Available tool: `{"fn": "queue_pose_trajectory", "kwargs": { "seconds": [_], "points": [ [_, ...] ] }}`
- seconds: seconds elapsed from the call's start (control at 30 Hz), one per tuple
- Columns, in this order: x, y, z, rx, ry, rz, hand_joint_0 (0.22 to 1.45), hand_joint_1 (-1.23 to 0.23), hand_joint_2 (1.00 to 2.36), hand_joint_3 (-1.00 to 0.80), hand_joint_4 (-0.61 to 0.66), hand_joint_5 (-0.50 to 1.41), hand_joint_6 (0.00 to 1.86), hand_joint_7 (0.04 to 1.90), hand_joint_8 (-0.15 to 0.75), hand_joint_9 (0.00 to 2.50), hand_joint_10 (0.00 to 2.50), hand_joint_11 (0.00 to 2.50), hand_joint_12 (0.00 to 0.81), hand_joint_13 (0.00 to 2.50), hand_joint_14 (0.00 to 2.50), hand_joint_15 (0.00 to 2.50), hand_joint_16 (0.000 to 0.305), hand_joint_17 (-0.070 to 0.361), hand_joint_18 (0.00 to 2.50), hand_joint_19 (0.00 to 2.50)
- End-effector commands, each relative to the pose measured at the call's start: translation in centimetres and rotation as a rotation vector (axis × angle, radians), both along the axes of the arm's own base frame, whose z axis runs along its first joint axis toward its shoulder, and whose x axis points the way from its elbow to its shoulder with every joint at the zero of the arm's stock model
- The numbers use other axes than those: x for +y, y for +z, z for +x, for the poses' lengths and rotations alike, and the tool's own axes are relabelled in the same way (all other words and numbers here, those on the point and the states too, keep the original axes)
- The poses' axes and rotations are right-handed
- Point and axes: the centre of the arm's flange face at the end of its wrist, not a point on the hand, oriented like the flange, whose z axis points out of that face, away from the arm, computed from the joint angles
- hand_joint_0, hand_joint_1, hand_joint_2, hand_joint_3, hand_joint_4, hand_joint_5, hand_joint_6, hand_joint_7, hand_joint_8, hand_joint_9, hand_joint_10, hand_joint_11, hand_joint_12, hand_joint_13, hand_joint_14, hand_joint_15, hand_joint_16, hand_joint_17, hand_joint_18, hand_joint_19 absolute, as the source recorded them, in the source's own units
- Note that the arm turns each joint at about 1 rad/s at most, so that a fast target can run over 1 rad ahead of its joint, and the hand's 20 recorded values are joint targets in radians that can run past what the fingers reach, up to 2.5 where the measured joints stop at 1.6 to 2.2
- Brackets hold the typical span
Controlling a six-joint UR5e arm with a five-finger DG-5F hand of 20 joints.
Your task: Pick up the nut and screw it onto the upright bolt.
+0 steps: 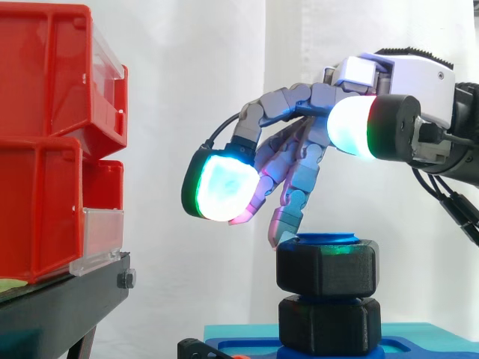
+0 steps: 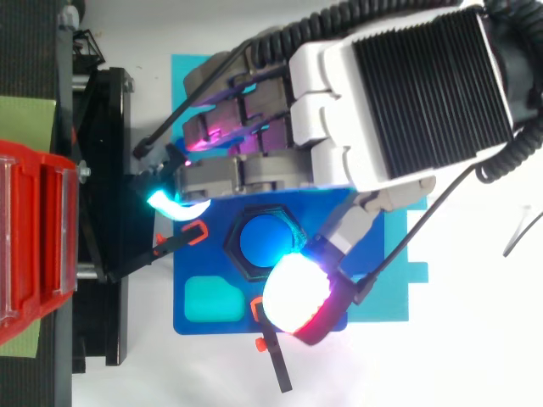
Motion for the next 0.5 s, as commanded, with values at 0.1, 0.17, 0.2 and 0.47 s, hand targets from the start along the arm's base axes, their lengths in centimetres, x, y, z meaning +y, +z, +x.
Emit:
{"fn": "queue_pose_trajectory", "kwargs": {
  "seconds": [0.1,0.17,0.2,0.47],
  "points": [
    [1.8,-0.9,0.0,0.027,-0.007,0.007,0.50,-0.16,1.00,-0.50,0.20,-0.06,0.50,0.75,0.201,1.26,0.00,0.02,0.138,0.91,0.00,0.00,0.018,0.041,0.67,0.28],
    [2.1,-1.4,-0.1,0.033,-0.010,0.009,0.51,-0.16,1.00,-0.50,0.20,-0.06,0.50,0.76,0.203,1.28,0.00,0.02,0.134,0.91,0.00,0.00,0.018,0.041,0.68,0.28],
    [2.2,-1.7,-0.2,0.035,-0.011,0.009,0.51,-0.16,1.00,-0.50,0.20,-0.05,0.50,0.77,0.207,1.28,0.00,0.02,0.133,0.91,0.00,0.00,0.018,0.041,0.68,0.28],
    [1.9,-3.0,-0.6,0.027,-0.013,0.014,0.51,-0.16,1.00,-0.50,0.21,-0.05,0.50,0.82,0.209,1.31,0.00,0.05,0.137,0.92,0.00,0.00,0.018,0.041,0.68,0.28]
  ]
}}
